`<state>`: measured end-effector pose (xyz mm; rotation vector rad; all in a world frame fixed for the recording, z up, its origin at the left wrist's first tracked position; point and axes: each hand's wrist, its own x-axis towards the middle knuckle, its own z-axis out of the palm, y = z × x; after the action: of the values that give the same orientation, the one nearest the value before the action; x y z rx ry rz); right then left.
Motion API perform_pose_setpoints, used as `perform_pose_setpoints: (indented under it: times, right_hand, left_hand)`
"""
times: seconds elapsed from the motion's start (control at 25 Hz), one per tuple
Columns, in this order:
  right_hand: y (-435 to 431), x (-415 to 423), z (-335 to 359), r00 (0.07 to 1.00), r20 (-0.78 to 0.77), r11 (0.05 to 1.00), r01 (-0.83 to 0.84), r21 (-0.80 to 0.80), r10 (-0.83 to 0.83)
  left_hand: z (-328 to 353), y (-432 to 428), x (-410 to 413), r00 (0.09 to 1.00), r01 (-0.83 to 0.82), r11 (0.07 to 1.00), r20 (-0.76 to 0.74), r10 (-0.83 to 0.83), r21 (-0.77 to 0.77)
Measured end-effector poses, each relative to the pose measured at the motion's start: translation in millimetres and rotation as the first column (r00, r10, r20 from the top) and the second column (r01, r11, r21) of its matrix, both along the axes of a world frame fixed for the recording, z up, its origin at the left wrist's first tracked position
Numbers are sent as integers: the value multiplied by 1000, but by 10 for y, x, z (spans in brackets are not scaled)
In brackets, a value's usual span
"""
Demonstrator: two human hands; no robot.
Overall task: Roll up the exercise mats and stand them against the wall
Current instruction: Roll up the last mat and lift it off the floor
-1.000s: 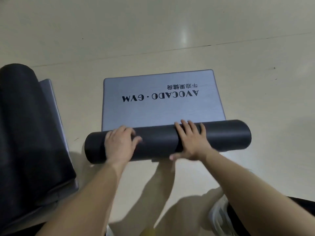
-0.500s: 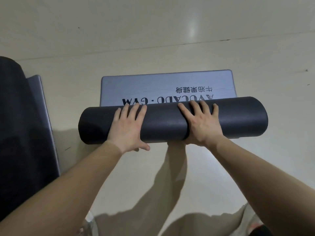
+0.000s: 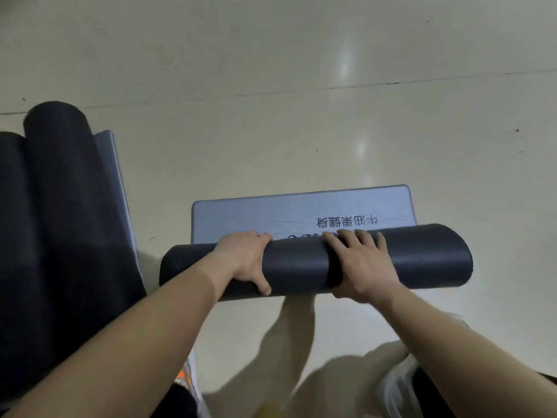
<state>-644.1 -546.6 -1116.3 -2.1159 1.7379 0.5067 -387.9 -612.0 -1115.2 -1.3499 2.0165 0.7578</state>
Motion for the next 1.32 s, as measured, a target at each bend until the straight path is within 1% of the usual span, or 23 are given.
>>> perform_pose_setpoints:
  times: [0.04, 0.08, 0.12, 0.16, 0.2, 0.24, 0.28, 0.32, 0.4, 0.48, 0.56, 0.64, 0.68, 0.76, 0.8, 0.88, 0.96, 1.04, 1.08, 1.16, 1.2, 1.24, 1.32]
  right_hand:
    - [203, 19, -17, 999, -2, 994, 39, -100, -40]
    - [362, 35, -56, 997, -6, 986, 69, -149, -71]
    - [433, 37, -96, 996, -6, 988, 91, -128, -92]
    - [387, 33, -131, 994, -10, 993, 107, -51, -108]
    - [258, 33, -150, 994, -16, 994, 108, 16, -108]
    - [62, 32, -173, 995, -19, 994, 101, 30, -101]
    - [-207, 42, -196, 995, -12, 995, 95, 5, -95]
    - [-493, 47, -190, 996, 5, 996, 92, -2, -92]
    - [-986, 32, -154, 996, 40, 997, 72, 33, -73]
    - [-1146, -70, -243, 995, 62, 996, 83, -46, -80]
    - [-1035, -315, -355, 975, 95, 954, 216, -210, -199]
    - [-843, -662, -418, 906, 125, 868, 424, -260, -405]
    - [-809, -818, -422, 846, 153, 809, 533, -247, -510]
    - [-806, -1040, -388, 752, 212, 721, 659, -216, -624]
    - [-818, -1111, -383, 704, 265, 685, 707, -175, -659]
    - [-815, -1201, -375, 545, 435, 579, 813, -63, -717]
    - [-762, -1239, -351, 433, 535, 517, 856, 8, -725]
    - [-670, -1240, -334, 362, 588, 468, 883, 31, -723]
    - [-638, -1224, -325, 330, 610, 443, 896, 38, -720]
    - [-631, -1221, -317, 302, 623, 424, 904, 54, -722]
    - [-649, -1227, -306, 301, 612, 423, 904, 61, -731]
    - [-670, -1227, -300, 315, 589, 429, 901, 59, -744]
    - [-700, -1186, -296, 361, 524, 448, 893, 44, -772]
  left_hand:
    - [42, -104, 13, 998, -63, 995, -25, 65, 76]
    - [76, -201, 43, 990, -123, 982, -47, 131, 141]
    - [92, -272, 68, 980, -176, 970, -62, 189, 170]
    - [123, -304, 84, 968, -225, 964, -81, 238, 145]
    - [146, -276, 100, 959, -264, 964, -98, 267, 41]
    - [155, -149, 105, 958, -276, 951, -120, 261, -140]
    - [138, 17, 92, 969, -245, 911, -121, 217, -330]
    - [79, 171, 55, 981, -192, 883, -100, 165, -427]
    - [-96, 254, -34, 992, -123, 907, -51, 112, -403]
    - [-284, -63, -5, 989, -146, 906, -74, 127, -398]
    - [-350, -447, 81, 969, -206, 912, -201, 141, -355]
    - [-361, -568, 135, 929, -332, 868, -286, 234, -368]
    - [-366, -530, 112, 898, -429, 805, -291, 330, -410]
    - [-375, -343, 1, 795, -605, 654, -296, 530, -453]
    - [-388, -248, -16, 739, -670, 593, -327, 589, -447]
    - [-389, -126, 65, 612, -790, 465, -459, 644, -400]
    - [-381, -56, 255, 515, -850, 331, -515, 686, -409]
    - [-409, -1, 431, 451, -866, 239, -477, 755, -440]
    - [-428, 17, 490, 379, -894, 188, -464, 801, -406]
    - [-469, -6, 590, 187, -957, 58, -448, 874, -285]
    - [-478, -27, 637, 111, -977, 12, -458, 882, -215]
    - [-477, -39, 680, 65, -988, -12, -484, 873, -155]
    - [-475, -56, 735, 34, -993, -31, -532, 846, -113]
